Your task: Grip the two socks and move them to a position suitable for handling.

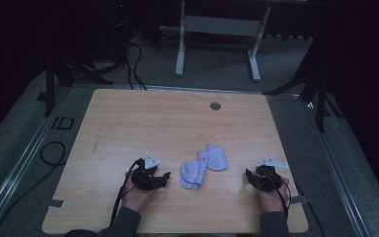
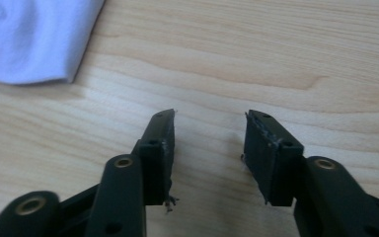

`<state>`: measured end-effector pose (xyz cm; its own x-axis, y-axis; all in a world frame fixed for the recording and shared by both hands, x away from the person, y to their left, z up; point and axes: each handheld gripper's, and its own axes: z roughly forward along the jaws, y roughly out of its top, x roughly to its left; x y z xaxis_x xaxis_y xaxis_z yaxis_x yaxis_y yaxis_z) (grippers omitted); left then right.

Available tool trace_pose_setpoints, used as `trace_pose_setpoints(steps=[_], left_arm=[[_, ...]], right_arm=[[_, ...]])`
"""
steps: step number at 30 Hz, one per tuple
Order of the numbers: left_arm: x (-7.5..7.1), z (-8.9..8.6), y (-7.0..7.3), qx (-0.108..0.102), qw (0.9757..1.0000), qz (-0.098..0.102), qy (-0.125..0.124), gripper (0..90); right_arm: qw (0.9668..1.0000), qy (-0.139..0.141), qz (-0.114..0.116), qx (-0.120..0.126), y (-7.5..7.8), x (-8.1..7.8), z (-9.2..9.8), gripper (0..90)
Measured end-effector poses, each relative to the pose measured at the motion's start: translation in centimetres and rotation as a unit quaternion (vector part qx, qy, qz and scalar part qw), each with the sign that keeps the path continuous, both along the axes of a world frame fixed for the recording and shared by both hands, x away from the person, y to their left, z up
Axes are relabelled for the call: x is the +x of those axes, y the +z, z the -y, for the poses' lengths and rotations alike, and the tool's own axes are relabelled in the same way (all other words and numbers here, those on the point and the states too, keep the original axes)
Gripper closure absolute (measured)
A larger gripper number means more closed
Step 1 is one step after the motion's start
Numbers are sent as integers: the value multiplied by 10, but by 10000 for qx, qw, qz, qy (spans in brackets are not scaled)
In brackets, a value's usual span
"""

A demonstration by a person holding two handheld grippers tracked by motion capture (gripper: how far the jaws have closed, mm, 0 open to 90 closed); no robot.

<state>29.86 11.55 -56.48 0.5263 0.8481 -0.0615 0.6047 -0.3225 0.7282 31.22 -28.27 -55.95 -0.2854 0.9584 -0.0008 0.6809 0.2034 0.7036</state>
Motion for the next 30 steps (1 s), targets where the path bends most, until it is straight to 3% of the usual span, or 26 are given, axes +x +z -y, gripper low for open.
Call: trace_pose_setpoints(steps=[12, 19, 25, 30], left_arm=[[0, 0, 0, -1, 10000, 5, 4, 403], [0, 1, 0, 23, 10000, 24, 1, 403], [0, 0, 0, 6, 10000, 18, -6, 404], [1, -1, 0, -31, 10000, 5, -13, 405]], right_arm=[[9982, 534, -70, -266, 11, -9, -22, 643], [9960, 857, -121, -240, 15, -16, -35, 697], [9925, 1198, -116, -191, 23, -22, -50, 728], [9874, 1565, -73, -240, 30, -27, -70, 745]])
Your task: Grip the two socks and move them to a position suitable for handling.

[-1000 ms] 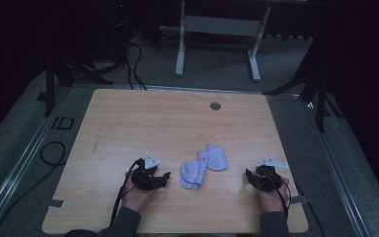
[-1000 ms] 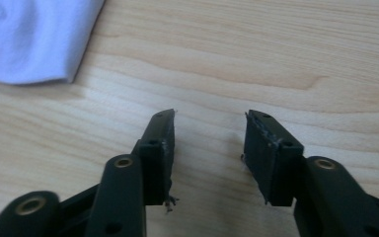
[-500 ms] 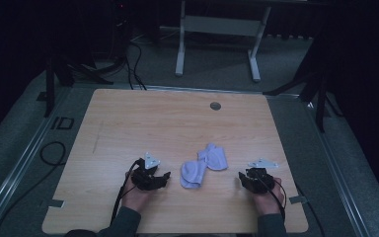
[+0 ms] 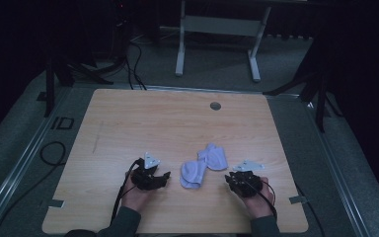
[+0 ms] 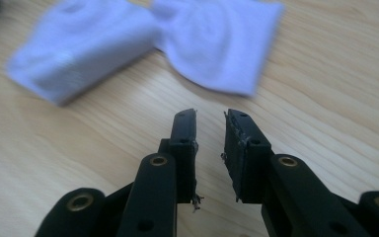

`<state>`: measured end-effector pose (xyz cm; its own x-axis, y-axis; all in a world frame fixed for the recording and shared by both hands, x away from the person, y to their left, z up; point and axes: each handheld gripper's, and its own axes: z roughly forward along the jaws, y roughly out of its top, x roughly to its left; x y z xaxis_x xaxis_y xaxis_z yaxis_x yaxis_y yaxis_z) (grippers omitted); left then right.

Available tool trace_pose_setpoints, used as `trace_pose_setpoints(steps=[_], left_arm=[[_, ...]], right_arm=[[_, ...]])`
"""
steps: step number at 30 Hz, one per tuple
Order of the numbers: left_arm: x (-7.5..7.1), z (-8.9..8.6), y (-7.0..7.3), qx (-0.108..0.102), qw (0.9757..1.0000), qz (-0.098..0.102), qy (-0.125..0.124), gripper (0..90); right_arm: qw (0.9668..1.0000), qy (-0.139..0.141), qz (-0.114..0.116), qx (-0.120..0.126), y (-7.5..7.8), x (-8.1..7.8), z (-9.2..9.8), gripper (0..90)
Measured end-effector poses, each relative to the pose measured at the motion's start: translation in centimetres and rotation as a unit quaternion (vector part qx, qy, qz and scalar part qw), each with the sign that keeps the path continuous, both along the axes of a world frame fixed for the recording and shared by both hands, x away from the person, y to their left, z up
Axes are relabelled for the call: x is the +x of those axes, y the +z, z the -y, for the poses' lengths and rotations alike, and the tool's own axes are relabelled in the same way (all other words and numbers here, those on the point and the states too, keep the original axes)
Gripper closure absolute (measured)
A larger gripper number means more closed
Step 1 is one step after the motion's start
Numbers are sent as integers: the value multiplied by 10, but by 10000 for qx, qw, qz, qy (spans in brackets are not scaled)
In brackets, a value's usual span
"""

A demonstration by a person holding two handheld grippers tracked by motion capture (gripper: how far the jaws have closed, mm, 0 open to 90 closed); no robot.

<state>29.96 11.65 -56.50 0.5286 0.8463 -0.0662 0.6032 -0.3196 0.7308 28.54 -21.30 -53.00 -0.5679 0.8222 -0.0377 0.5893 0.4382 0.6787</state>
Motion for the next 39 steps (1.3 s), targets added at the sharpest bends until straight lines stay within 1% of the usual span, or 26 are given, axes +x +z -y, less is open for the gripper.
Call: trace_pose_setpoints(steps=[4, 6, 7, 11, 14, 18, 21, 24, 25, 27, 29, 31, 33, 35, 39], left_arm=[[0, 1, 0, 19, 10000, 7, 4, 406], [-1, 1, 0, 75, 10000, 28, 2, 409], [-1, 1, 0, 126, 9999, 48, 6, 421], [-2, 2, 0, 195, 9998, 74, 41, 442], [-1, 2, 1, 207, 9998, 53, 62, 467], [-1, 0, 2, 168, 9998, 1, 109, 496], [-1, 0, 2, 191, 9997, -16, 166, 516], [-2, 0, 4, 170, 9997, -67, 174, 556], [-3, 1, 4, 121, 9998, -101, 132, 573], [-4, 4, 5, 48, 9999, -88, 31, 605], [-7, 9, 6, -8, 9999, -23, -120, 639], [-10, 16, 7, -35, 9996, 46, -268, 665], [-13, 21, 8, -64, 9991, 61, -409, 694], [-15, 27, 7, -85, 9985, 81, -535, 722], [-18, 35, 6, -252, 9969, 0, -751, 784]], right_arm=[[9996, 269, 41, 10, 7, -1, -16, 763], [9992, 404, 35, 43, 10, -1, -25, 786], [9988, 475, 15, 74, 12, -1, -29, 800], [9968, 793, 36, 72, 16, 0, -49, 849], [9954, 952, 96, 71, 20, 2, -63, 853], [9935, 1118, 184, 85, 26, 2, -80, 853], [9926, 1205, 146, 38, 24, 5, -90, 853], [9922, 1243, 64, -89, 14, 9, -96, 853], [9924, 1223, 29, -138, 11, 9, -97, 852], [9925, 1213, -57, -137, 5, 10, -97, 853], [9928, 1182, -123, -136, 1, 12, -95, 854], [9928, 1174, -218, -42, -1, 13, -94, 856], [9928, 1163, -287, 22, -3, 14, -93, 856], [9928, 1153, -315, 8, -5, 15, -93, 856], [9926, 1159, -364, -22, -8, 15, -94, 858]])
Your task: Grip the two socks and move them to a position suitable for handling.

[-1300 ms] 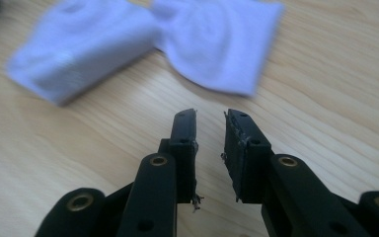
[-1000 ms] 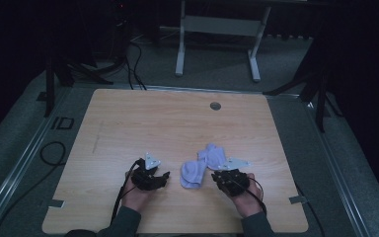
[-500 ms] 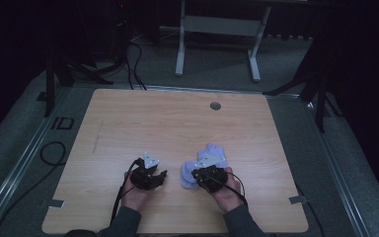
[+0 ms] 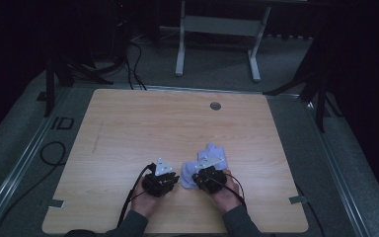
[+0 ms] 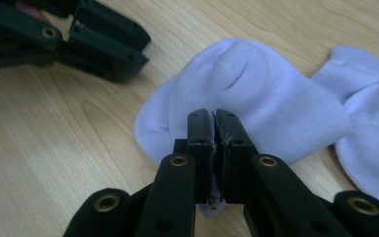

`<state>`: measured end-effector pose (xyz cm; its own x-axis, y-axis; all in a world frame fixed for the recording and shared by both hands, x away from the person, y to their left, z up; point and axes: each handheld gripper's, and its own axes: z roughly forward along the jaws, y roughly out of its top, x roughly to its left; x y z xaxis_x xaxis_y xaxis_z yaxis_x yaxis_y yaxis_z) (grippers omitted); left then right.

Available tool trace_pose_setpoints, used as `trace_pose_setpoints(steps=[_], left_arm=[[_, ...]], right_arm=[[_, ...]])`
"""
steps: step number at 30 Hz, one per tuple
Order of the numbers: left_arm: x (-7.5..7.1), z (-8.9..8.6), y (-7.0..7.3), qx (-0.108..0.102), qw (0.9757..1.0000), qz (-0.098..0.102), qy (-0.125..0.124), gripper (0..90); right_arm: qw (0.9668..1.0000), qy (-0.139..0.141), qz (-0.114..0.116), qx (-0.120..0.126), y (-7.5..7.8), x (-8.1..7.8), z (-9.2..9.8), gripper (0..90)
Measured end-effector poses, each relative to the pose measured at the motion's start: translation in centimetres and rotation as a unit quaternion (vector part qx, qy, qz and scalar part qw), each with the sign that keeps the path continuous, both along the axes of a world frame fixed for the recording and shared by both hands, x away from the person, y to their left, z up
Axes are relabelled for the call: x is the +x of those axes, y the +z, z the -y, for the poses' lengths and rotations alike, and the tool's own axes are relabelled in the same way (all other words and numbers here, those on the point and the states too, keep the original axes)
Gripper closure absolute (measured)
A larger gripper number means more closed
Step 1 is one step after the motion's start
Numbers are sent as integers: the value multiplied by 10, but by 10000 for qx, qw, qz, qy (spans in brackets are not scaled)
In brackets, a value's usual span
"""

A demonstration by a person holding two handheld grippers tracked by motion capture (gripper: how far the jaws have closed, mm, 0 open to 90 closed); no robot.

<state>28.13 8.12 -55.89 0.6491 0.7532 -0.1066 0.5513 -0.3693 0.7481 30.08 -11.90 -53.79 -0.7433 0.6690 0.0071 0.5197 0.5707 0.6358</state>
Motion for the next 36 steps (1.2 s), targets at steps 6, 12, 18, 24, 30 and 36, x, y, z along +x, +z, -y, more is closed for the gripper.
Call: trace_pose_setpoints(steps=[6, 12, 18, 24, 30, 36], left_arm=[[-4, 15, -3, 81, 9998, 40, -174, 857], [-6, 22, -5, 256, 9993, 36, -282, 892], [-7, 21, -5, 296, 9992, 28, -280, 899], [-8, 19, -4, 355, 9989, 12, -290, 900], [-9, 17, -4, 340, 9991, -13, -265, 900], [-12, 15, -4, 292, 9993, -63, -204, 900]], right_arm=[[10000, 17, -37, -12, -3, 0, -1, 860], [10000, 17, -46, -12, -3, 0, 0, 860], [9999, -24, -77, -106, -6, -2, 4, 860], [9996, -128, -65, -226, -7, -7, 15, 860], [9992, -286, -76, -281, -7, -9, 30, 865], [9985, -354, -36, -424, -6, -6, 34, 860]])
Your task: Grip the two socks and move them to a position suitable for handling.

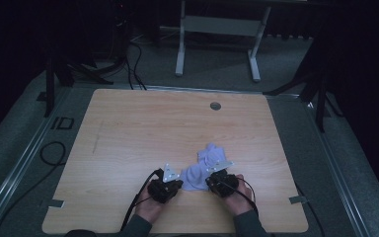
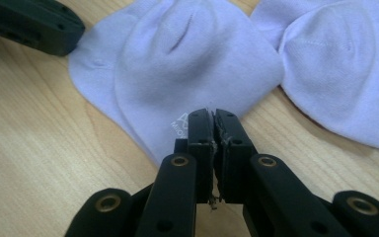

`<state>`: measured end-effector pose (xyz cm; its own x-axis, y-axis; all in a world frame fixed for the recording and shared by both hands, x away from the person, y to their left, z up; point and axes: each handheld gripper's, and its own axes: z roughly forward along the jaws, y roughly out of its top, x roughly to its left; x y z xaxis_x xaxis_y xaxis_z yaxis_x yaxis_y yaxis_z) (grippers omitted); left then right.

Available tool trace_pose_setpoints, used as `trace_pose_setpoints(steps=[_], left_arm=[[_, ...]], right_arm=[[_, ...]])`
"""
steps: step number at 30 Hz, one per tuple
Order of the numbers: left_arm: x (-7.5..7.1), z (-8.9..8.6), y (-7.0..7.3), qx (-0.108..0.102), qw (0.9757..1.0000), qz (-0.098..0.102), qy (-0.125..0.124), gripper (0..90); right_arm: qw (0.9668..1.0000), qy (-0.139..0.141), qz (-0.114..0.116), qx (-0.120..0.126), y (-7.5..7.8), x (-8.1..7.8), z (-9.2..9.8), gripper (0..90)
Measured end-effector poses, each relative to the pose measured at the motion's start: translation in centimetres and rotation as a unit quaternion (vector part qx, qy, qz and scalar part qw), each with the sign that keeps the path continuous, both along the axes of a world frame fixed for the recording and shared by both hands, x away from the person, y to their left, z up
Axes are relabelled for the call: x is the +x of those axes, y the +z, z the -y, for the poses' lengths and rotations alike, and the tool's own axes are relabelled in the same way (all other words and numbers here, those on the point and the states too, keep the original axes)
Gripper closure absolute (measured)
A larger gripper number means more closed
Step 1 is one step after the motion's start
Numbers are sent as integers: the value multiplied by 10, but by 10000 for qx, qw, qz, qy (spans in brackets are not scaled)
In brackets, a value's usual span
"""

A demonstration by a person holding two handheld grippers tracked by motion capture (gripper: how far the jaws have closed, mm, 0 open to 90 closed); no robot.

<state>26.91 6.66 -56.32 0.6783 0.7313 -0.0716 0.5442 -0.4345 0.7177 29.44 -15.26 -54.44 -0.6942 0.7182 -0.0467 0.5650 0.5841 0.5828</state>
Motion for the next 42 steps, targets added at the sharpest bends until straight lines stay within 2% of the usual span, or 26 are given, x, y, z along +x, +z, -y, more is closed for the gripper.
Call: trace_pose_setpoints(steps=[2, 6, 9, 15, 21, 22, 23, 30, 32, 34, 37, 42], left_arm=[[-1, 0, -1, -36, 10000, -13, 17, 900], [-1, -1, -1, -38, 10000, -17, 19, 900], [-1, -1, -1, -46, 10000, -15, 25, 900], [-1, -1, -1, -48, 10000, -17, 21, 900], [-1, 0, -1, -24, 10000, -15, 19, 900], [-1, 0, -1, -44, 10000, -7, 35, 900], [-1, 0, -1, -51, 10000, -6, 38, 900], [-1, 0, -1, -35, 10000, -14, 40, 900], [-1, 0, -1, -42, 10000, -18, 47, 899], [0, 0, 0, -155, 9998, 19, 95, 899], [1, 1, 5, -208, 9996, 166, 41, 898], [5, 6, 1, -115, 9998, 170, 25, 896]], right_arm=[[10000, -19, 19, 2, 1, 0, -1, 858], [9996, 134, 155, 177, 11, 0, -7, 855], [9987, 363, 264, 234, 20, 0, -19, 850], [9973, 661, 205, 237, 19, 6, -42, 825], [9974, 683, 39, 238, 12, 15, -52, 757], [9973, 679, -180, 195, 4, 20, -54, 743], [9975, 652, -233, 156, 1, 21, -55, 746], [9974, 607, -272, 265, -1, 24, -51, 854], [9972, 589, -327, 338, -2, 26, -49, 862], [9969, 582, -354, 388, -2, 27, -48, 868], [9969, 585, -343, 404, -3, 27, -48, 872], [9970, 591, -317, 396, -3, 26, -48, 876]])
